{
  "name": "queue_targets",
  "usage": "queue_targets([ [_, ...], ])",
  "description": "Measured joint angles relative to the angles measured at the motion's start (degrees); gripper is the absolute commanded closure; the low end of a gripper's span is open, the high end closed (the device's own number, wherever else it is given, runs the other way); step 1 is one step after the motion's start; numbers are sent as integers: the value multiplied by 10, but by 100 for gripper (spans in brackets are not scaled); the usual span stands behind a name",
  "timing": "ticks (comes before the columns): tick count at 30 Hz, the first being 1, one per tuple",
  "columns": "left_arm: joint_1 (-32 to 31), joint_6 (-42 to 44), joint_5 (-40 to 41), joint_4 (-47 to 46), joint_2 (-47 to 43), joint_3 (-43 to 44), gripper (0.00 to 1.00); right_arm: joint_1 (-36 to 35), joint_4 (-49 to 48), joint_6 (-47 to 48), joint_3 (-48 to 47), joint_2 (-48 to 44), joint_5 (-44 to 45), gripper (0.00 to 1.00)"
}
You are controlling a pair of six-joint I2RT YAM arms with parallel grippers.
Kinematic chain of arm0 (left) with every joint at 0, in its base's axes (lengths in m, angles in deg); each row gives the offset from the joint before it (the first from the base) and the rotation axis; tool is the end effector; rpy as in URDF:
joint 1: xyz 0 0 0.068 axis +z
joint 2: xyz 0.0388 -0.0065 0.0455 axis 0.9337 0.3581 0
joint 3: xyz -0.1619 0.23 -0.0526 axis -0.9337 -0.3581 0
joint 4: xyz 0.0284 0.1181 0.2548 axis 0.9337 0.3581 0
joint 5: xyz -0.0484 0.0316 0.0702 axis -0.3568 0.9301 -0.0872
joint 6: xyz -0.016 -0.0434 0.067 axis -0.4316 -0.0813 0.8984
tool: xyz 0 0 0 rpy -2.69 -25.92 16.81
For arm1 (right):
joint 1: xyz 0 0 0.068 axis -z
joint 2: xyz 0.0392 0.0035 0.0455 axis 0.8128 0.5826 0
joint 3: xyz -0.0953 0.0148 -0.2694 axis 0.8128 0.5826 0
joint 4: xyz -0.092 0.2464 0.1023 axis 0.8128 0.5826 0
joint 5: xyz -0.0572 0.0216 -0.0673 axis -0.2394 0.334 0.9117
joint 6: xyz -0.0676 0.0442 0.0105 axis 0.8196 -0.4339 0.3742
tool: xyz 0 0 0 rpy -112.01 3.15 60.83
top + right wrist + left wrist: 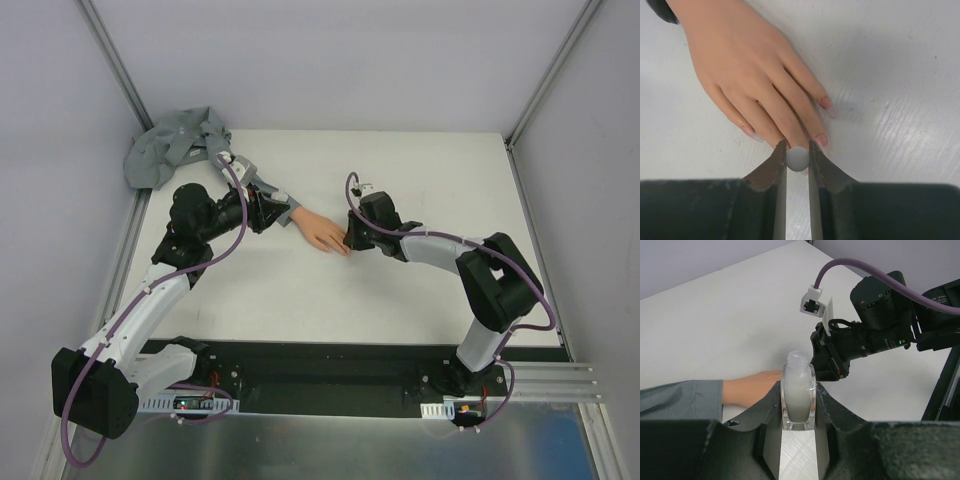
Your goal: Paint the nails
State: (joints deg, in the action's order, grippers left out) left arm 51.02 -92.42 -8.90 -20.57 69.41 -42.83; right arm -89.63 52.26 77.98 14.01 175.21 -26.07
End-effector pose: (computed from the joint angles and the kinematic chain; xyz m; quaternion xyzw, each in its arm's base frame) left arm 0.2545 -0.1247 0.3542 0.2701 0.6349 -0.3565 0.6300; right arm 0.3370 0.2407 0.1584 -0.2410 0.8627 0.1646 0.4131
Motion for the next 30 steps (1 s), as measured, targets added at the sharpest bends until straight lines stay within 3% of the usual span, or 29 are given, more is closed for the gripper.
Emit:
queue_targets([
  [30, 0, 0, 0, 0, 0, 0, 100, 0, 7, 4, 12, 0, 25, 100],
])
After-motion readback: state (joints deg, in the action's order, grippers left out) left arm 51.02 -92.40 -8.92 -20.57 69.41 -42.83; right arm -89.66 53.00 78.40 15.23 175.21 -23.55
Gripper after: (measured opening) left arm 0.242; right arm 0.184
